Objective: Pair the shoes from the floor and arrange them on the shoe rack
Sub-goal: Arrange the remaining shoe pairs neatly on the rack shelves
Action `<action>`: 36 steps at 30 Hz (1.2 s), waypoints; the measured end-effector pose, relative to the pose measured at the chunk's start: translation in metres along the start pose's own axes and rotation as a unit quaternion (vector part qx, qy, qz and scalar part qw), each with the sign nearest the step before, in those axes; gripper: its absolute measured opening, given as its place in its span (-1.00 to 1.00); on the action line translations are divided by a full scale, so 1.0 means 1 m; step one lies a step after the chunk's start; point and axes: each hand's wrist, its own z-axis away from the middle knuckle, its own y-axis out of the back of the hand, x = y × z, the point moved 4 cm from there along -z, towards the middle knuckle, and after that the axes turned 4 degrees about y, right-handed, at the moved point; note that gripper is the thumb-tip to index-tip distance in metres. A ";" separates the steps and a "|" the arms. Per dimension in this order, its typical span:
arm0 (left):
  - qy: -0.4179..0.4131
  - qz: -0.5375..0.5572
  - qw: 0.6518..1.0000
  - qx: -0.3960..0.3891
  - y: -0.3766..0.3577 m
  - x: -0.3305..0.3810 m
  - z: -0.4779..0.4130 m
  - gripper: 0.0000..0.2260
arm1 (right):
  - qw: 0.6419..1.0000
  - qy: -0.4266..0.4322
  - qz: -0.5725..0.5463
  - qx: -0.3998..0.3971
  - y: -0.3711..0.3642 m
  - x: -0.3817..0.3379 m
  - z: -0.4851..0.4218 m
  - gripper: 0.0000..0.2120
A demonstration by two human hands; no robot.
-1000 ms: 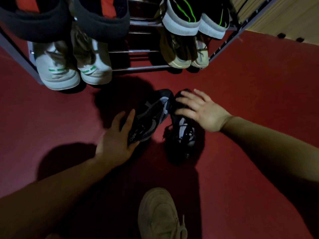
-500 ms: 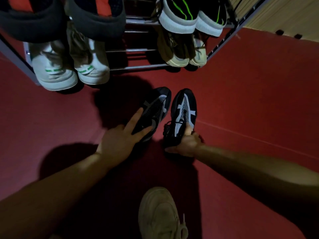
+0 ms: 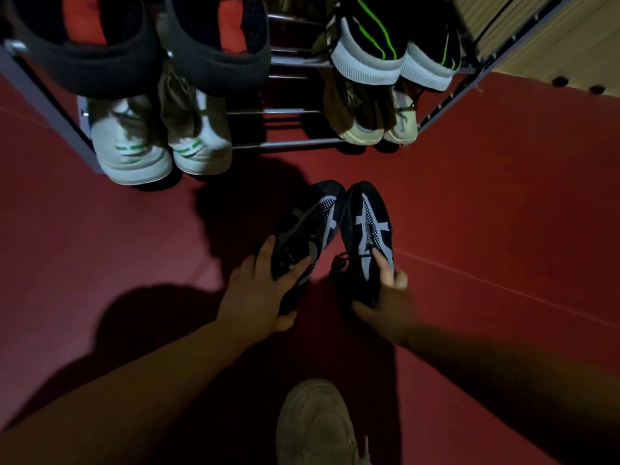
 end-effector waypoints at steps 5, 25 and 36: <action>0.026 0.183 0.982 0.046 0.020 0.014 0.007 -0.28 | 0.992 0.056 -0.107 0.039 0.021 -0.017 0.008 -0.13; 0.061 -0.233 0.969 0.060 0.126 -0.058 -0.132 -0.08 | 0.948 0.136 0.276 0.077 0.025 -0.150 -0.139 -0.10; 0.049 -0.155 0.973 0.164 0.134 -0.069 -0.140 -0.24 | 0.926 0.240 0.289 -0.033 0.027 -0.175 -0.197 -0.22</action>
